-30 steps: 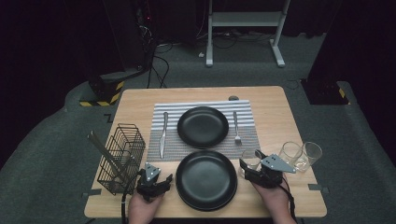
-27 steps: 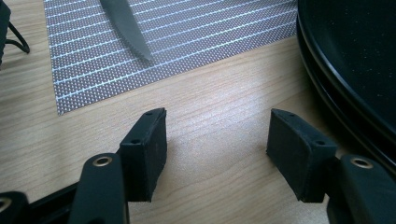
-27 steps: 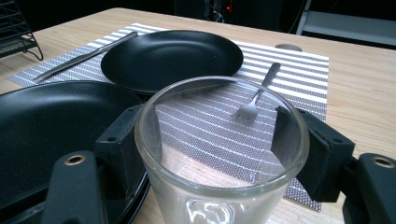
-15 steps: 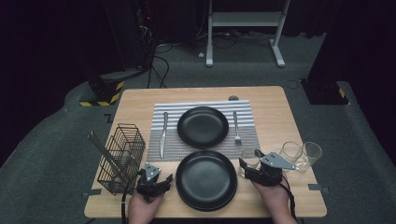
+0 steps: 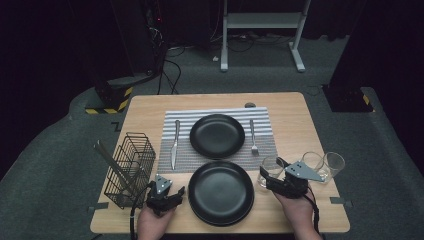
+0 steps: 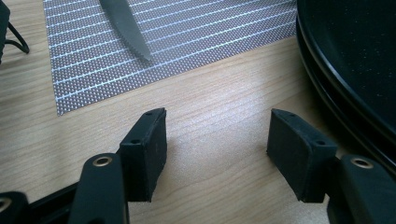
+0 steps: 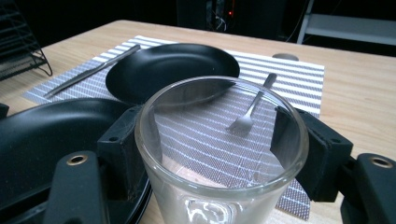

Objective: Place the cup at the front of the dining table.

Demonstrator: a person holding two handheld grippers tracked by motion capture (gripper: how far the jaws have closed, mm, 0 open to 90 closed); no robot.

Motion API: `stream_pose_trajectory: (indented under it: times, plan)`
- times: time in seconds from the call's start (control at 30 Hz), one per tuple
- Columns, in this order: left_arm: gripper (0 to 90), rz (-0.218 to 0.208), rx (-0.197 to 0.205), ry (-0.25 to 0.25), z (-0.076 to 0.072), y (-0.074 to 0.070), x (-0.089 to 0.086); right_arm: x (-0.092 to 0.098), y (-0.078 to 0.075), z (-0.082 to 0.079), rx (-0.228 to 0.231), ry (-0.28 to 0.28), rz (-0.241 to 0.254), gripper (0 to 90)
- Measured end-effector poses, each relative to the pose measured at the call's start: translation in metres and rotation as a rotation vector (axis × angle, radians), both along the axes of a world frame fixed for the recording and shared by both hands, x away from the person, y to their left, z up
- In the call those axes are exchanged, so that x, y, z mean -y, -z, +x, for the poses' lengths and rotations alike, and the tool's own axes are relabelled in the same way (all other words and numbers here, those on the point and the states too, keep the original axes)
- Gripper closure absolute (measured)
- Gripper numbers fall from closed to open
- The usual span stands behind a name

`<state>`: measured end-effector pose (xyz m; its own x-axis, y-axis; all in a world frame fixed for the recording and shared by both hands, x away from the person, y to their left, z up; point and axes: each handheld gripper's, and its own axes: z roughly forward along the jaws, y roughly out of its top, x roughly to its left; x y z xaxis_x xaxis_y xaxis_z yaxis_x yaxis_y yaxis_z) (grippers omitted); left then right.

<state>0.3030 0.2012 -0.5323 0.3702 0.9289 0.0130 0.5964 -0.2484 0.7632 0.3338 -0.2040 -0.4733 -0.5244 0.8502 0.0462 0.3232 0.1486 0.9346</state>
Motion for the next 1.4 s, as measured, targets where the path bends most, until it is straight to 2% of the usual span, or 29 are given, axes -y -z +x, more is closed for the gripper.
stream_pose_trajectory:
  times: [0.3, 0.5, 0.93, 1.1, 1.27, 1.4]
  plan:
    - [38.0, -0.002, -0.001, 0.0, 0.001, 0.0, 0.001, 0.003, -0.01, -0.004, 0.039, 0.005, 0.017, 28.3]
    - [37.7, -0.006, 0.0, -0.001, 0.001, 0.0, 0.001, 0.001, -0.015, -0.002, 0.05, 0.006, 0.007, 28.4]
    - [34.9, -0.011, -0.005, 0.015, 0.0, 0.0, 0.0, -0.007, -0.024, 0.0, 0.045, 0.039, 0.0, 28.3]
    - [32.5, -0.002, -0.004, 0.023, 0.0, 0.0, 0.001, -0.01, -0.032, -0.001, 0.049, 0.034, -0.006, 28.4]
    - [32.4, -0.018, -0.009, 0.021, 0.0, 0.0, 0.0, -0.016, -0.033, -0.004, 0.041, 0.028, -0.016, 28.3]
    - [27.8, -0.002, -0.012, 0.031, 0.0, 0.001, 0.001, -0.019, -0.034, -0.005, 0.051, 0.017, -0.007, 28.3]
